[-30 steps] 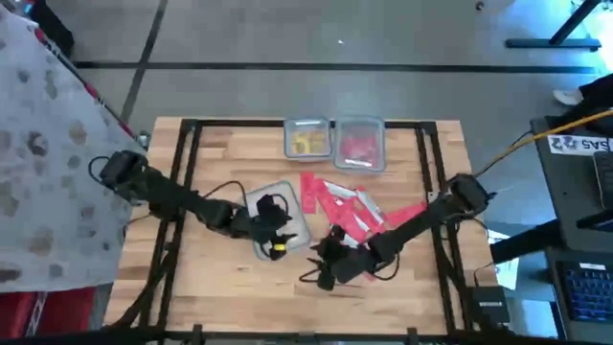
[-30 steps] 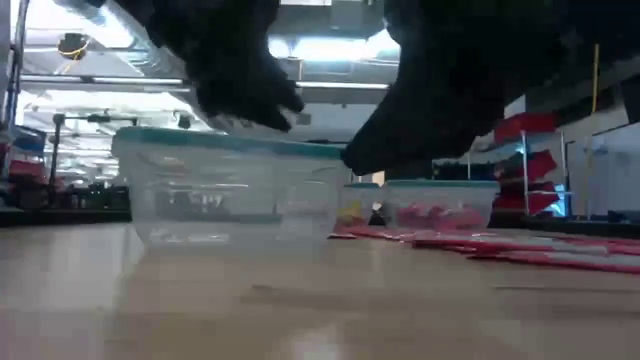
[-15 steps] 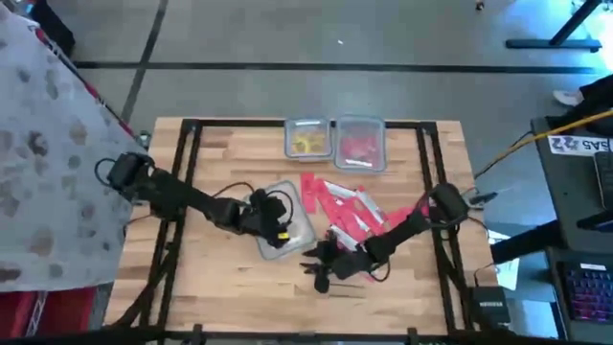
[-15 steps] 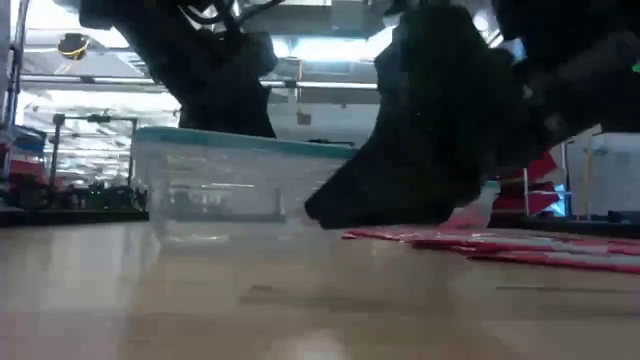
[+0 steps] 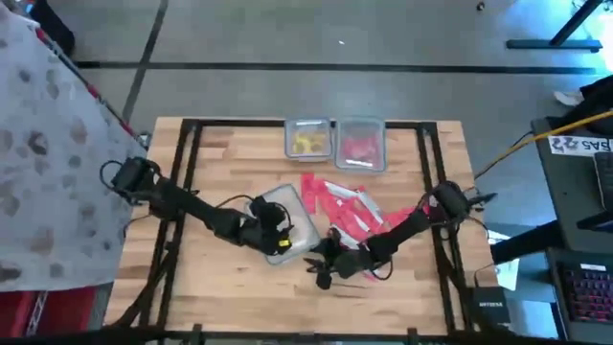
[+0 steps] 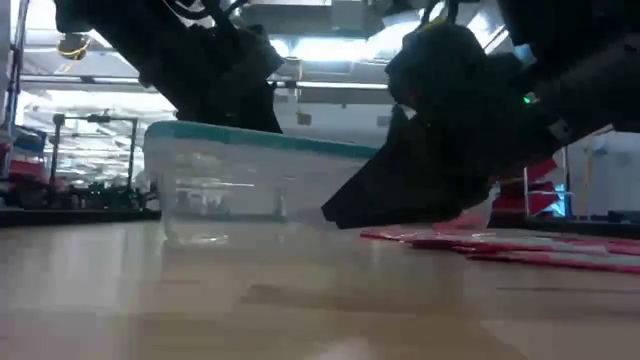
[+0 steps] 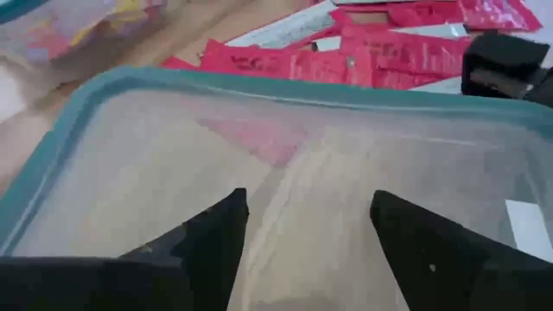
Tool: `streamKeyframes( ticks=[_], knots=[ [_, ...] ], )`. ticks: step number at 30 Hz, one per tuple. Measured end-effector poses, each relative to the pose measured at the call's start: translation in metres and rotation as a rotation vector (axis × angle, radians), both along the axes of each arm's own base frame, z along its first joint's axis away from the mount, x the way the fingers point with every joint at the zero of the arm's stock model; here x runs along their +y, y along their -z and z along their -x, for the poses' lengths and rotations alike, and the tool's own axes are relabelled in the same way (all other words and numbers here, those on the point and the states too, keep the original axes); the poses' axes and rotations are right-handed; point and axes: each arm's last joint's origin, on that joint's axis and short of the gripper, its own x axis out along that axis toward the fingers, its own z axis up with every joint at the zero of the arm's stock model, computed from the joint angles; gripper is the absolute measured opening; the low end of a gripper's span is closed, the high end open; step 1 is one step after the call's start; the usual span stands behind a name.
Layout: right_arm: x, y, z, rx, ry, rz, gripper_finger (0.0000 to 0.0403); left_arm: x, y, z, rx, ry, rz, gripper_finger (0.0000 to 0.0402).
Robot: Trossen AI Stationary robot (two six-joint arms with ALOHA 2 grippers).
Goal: Sort candy
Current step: Open the rectangular transparent bin
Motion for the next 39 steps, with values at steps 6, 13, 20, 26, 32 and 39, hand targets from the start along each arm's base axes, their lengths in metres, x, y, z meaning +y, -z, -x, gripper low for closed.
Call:
streamKeyframes(
  ticks=[6,13,20,26,32,39],
  knots=[
    [0.0,-0.002,0.001,-0.049,-0.019,0.007,0.0145,0.0,0.01,-0.004,-0.02,-0.037,-0.026,0.0238],
    [-0.002,-0.003,0.0,-0.053,-0.022,0.047,0.0145,-0.002,0.018,-0.01,-0.078,-0.076,-0.049,0.0238],
    [-0.001,-0.005,0.0,-0.062,-0.059,0.114,0.0145,-0.001,0.018,-0.01,-0.085,-0.088,-0.048,0.0238],
    [0.003,-0.018,-0.006,-0.167,-0.155,0.151,0.0145,-0.002,0.018,-0.009,-0.087,-0.093,-0.051,0.0238],
    [0.011,-0.025,-0.003,-0.151,-0.266,0.151,0.0145,-0.003,0.018,-0.009,-0.09,-0.088,-0.048,0.0238],
    [0.023,-0.058,0.028,0.042,-0.287,0.177,0.0132,-0.008,0.005,-0.009,-0.099,-0.006,-0.053,0.0238]
  ],
)
